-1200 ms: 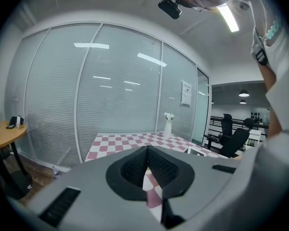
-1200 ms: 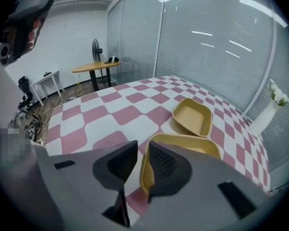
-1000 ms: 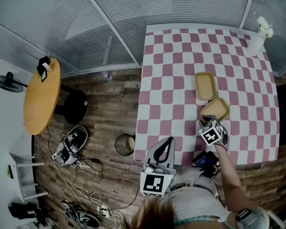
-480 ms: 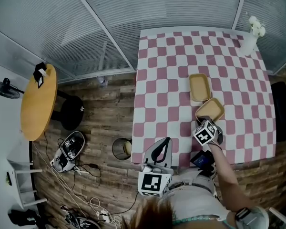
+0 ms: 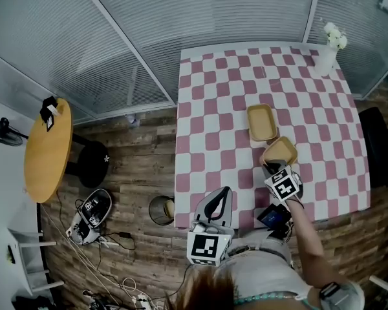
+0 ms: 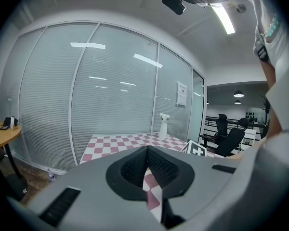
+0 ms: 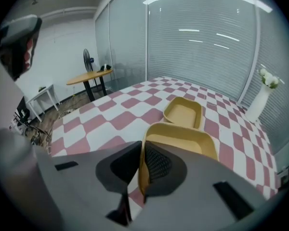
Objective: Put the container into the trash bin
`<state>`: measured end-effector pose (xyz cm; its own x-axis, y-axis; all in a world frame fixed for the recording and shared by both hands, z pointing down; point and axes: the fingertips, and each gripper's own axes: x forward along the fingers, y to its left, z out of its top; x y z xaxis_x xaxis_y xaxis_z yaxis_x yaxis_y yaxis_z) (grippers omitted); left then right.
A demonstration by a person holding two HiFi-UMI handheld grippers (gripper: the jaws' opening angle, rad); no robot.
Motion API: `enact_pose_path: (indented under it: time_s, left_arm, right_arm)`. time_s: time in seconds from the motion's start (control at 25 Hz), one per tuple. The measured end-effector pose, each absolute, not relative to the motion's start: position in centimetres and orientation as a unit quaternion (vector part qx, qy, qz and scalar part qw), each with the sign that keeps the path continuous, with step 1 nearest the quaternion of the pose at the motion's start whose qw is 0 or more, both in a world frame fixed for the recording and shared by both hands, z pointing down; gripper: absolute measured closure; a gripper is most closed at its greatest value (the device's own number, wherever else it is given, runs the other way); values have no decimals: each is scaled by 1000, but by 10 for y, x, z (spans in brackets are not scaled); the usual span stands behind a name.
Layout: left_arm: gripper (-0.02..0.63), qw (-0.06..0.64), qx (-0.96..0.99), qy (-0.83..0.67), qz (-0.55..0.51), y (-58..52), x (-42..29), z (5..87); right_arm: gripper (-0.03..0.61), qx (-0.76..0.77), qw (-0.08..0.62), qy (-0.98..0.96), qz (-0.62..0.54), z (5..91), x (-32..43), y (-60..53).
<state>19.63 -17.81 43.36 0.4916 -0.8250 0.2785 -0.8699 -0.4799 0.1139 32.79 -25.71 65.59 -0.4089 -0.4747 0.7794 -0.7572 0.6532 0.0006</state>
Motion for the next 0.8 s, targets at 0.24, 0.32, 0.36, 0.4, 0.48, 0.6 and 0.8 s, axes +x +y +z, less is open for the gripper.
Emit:
enact_pose_path:
  time_s: [0.24, 0.32, 0.36, 0.4, 0.48, 0.6, 0.8]
  left_arm:
    - [607, 112, 862, -485, 90, -183, 205, 431]
    - [607, 111, 865, -482, 87, -184, 208, 430]
    - [607, 110, 865, -481, 86, -185, 209, 430]
    - [607, 109, 866, -481, 86, -186, 210, 430]
    - [607, 107, 866, -481, 85, -188, 212, 429]
    - [607, 102, 869, -477, 81, -192, 217, 424]
    - [607, 90, 872, -475, 71, -197, 224, 414]
  right_arm:
    - [565, 399, 304, -846, 180, 603, 335, -258]
    - [565, 407, 292, -850, 166, 586, 337, -258]
    - [565, 409, 285, -852, 159, 577, 337, -257]
    - [565, 409, 279, -855, 152, 569, 337, -257]
    - [565, 408, 269, -862, 136, 551, 336, -256]
    - [565, 407, 256, -870, 109, 522, 333, -255]
    - [565, 410, 228, -881, 64, 473, 329, -249]
